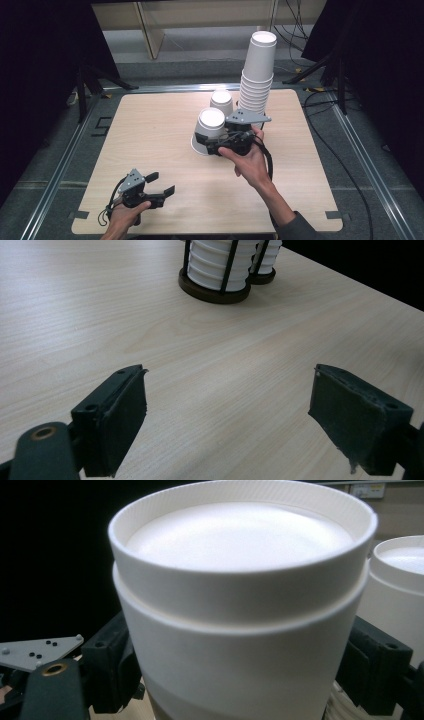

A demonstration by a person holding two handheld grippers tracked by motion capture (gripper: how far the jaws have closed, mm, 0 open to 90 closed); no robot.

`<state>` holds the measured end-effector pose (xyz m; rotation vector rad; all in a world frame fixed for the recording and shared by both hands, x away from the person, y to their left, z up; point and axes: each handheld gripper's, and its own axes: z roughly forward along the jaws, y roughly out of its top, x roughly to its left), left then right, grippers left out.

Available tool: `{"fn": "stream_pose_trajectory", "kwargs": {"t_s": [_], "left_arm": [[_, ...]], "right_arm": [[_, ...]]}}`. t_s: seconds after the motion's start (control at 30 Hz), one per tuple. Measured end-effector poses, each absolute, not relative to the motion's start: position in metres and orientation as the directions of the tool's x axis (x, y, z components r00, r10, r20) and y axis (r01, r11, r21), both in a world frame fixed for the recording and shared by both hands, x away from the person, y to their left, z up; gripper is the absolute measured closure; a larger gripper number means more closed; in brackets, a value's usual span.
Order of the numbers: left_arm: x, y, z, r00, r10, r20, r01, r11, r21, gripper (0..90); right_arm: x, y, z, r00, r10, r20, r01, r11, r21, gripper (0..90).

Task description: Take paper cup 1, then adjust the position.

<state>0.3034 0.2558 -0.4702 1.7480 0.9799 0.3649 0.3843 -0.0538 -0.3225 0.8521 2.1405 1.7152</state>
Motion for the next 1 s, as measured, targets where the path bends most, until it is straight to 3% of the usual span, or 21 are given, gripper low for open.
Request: {"fn": "stream_pose_trajectory", "kwargs": {"t_s": [0.17, 0.4, 0.8, 0.87, 1.0], "left_arm": [[0.304, 0.254, -0.469, 0.629, 0.751, -0.2, 0.441, -0.133, 0.888, 14.5], [0.303, 0.253, -0.469, 0.633, 0.748, -0.199, 0.433, -0.13, 0.892, 14.5], [0.301, 0.246, -0.466, 0.664, 0.729, -0.167, 0.378, -0.135, 0.916, 14.4], [0.302, 0.244, -0.466, 0.679, 0.717, -0.158, 0.338, -0.115, 0.934, 14.4], [0.299, 0.242, -0.462, 0.681, 0.717, -0.148, 0.315, -0.104, 0.943, 14.5]], "right_arm": [[0.384, -0.047, -0.348, -0.821, 0.547, 0.164, 0.302, 0.17, 0.938, 17.6], [0.386, -0.043, -0.375, -0.812, 0.559, 0.167, 0.341, 0.222, 0.913, 17.5], [0.38, -0.039, -0.381, -0.83, 0.54, 0.142, 0.318, 0.249, 0.915, 17.5], [0.378, -0.036, -0.383, -0.825, 0.532, 0.192, 0.362, 0.235, 0.902, 17.5], [0.38, -0.032, -0.387, -0.834, 0.516, 0.196, 0.351, 0.222, 0.91, 17.5]]}}
